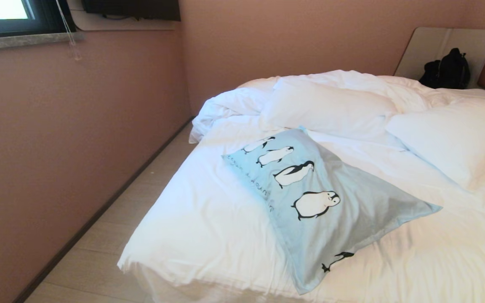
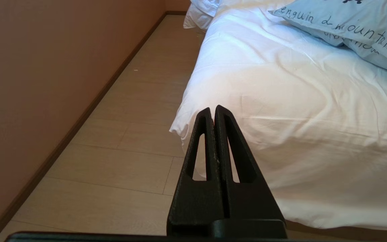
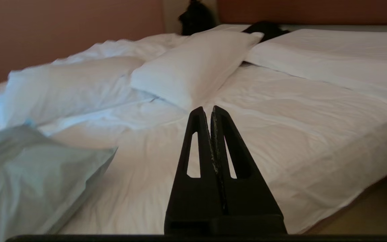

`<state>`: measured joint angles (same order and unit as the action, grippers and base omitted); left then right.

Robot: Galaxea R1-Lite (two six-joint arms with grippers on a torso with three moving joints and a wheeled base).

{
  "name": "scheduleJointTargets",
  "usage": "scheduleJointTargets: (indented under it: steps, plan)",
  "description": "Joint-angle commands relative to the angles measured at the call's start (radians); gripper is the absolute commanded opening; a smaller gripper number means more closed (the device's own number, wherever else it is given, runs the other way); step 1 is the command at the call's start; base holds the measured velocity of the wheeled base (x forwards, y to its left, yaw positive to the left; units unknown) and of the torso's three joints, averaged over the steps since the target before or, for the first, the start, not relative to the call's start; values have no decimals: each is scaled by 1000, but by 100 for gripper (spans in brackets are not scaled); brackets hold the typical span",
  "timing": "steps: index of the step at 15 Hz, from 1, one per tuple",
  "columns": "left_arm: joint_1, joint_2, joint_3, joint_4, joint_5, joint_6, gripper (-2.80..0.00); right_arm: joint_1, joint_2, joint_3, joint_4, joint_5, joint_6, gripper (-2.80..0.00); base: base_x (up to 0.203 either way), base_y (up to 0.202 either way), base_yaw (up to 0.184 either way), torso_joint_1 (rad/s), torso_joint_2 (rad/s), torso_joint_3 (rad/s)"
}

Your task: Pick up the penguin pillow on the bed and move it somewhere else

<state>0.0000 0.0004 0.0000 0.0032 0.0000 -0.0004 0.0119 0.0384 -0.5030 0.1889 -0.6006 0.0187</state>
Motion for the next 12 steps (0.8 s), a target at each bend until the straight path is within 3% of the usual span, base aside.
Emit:
scheduleJointTargets:
  steps: [1,5,12]
  plan:
    - [0,0,0,0,0,0,-280,0,-35,73,-12,439,-43,-280,0,0,0,0,0,0]
    - [0,0,0,0,0,0,-280,0,-35,236,-99,526,-70,-280,0,0,0,0,0,0]
    - [0,0,0,0,0,0,-280,0,-35,445,-205,555,-97,-280,0,0,0,0,0,0]
